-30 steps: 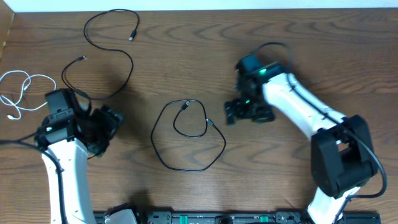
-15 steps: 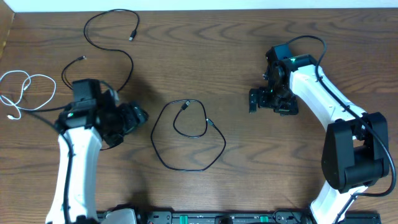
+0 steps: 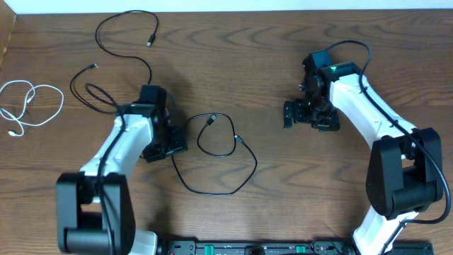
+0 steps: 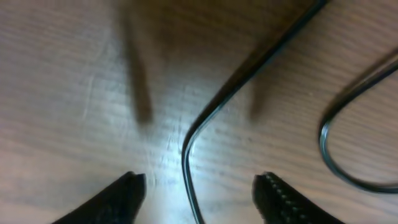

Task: Untangle cables

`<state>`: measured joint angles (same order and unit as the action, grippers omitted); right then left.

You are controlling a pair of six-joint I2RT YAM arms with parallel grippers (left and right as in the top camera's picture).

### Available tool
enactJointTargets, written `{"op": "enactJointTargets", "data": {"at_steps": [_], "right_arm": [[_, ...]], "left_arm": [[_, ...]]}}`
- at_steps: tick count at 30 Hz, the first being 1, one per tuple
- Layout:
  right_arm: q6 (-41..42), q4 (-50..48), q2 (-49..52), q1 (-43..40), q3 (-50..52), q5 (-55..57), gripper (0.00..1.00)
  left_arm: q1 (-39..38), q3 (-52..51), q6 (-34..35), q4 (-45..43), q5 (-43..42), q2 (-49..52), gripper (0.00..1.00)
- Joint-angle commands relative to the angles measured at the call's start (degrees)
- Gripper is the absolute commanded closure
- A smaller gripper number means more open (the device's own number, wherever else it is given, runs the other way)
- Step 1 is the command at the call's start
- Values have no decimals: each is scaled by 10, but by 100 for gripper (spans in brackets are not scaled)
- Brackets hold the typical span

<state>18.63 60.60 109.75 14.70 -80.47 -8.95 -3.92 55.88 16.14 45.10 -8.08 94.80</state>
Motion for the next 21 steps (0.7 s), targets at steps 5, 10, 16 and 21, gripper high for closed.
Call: {"op": "enactJointTargets", "data": {"at_steps": [5,10,16,21], "right_arm": [[-3,0,-7,0,3,5,1],[-3,0,-7,0,3,5,1],[-3,0,-7,0,3,5,1],[-3,0,-7,0,3,5,1]], "left_arm": [[-9,-6,-2,-29,28,51,42],[-9,-6,-2,-32,28,61,49],[-9,-14,-2,-40,28,61,53],[-9,-34,-2,-53,28,61,53]]}}
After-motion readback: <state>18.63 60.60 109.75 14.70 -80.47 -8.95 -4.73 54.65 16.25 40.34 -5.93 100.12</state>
